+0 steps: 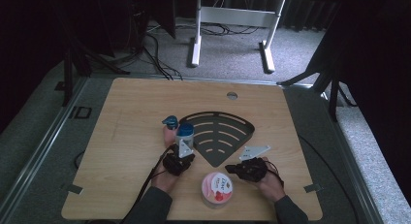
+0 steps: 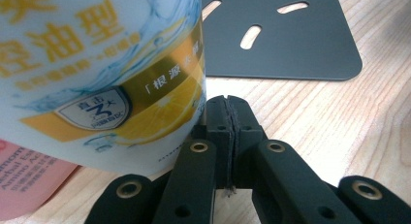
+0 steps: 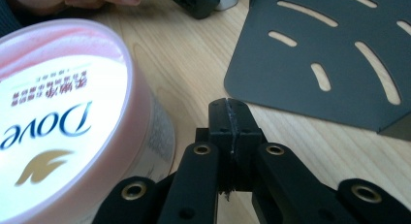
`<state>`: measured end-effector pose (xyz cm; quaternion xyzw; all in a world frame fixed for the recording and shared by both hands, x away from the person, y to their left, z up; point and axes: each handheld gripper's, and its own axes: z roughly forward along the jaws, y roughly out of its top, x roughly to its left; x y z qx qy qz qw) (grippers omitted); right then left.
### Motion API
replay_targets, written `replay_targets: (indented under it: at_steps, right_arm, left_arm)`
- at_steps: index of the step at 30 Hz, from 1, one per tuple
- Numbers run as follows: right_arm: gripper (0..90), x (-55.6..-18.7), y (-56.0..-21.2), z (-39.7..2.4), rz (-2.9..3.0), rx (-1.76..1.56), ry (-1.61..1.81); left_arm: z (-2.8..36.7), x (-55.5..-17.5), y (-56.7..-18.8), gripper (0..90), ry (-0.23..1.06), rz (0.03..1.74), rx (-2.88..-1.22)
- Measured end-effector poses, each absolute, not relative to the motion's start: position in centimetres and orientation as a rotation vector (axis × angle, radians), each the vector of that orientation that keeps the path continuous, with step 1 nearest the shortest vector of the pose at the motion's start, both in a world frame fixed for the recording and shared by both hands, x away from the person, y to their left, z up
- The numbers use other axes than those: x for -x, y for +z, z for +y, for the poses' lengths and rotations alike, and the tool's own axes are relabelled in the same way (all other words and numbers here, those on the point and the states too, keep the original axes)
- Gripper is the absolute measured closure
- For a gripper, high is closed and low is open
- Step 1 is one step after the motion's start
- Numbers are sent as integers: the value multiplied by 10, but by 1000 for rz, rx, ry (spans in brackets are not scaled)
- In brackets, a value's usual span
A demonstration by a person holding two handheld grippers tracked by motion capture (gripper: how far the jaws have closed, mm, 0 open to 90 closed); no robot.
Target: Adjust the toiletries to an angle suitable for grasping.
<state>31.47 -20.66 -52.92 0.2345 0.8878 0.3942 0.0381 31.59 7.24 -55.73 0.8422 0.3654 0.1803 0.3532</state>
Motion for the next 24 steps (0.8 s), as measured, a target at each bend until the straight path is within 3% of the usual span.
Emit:
replay_targets:
  at_steps: [3,14,24]
  right_arm:
    - [900,-310,-530,-211,2726,-724,1208]
    - [869,-292,-532,-220,2726,-734,1188]
    - [739,-279,-531,-231,2723,-734,1198]
  left_arm:
    - [72,-313,-558,834,468,921,-2180]
    - [78,-299,-553,783,401,866,-2181]
    - [88,-279,-539,678,294,771,-2188]
